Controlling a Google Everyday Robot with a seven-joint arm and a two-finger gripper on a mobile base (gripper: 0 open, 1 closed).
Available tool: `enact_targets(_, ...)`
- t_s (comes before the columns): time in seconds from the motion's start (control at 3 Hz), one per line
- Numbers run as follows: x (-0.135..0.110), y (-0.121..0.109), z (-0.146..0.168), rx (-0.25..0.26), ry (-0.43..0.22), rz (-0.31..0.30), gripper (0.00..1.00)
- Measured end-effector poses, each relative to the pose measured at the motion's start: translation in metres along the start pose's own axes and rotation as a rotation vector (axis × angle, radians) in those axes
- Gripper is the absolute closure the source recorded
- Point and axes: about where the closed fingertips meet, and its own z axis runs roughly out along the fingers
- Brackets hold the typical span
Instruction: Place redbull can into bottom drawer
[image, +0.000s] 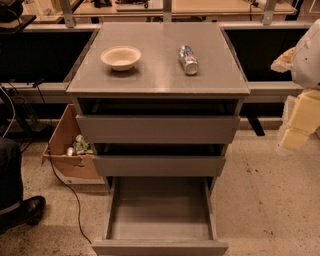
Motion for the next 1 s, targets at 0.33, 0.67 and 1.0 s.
enact_targets(0.33,0.000,0.000,0.000,0.000,0.000,0.000,0.00)
enact_targets(0.67,-0.007,-0.027,0.007,0.050,-0.015,0.017,0.00)
enact_targets(1.0,-0.024,-0.082,0.026,0.109,-0.036,0.053,0.00)
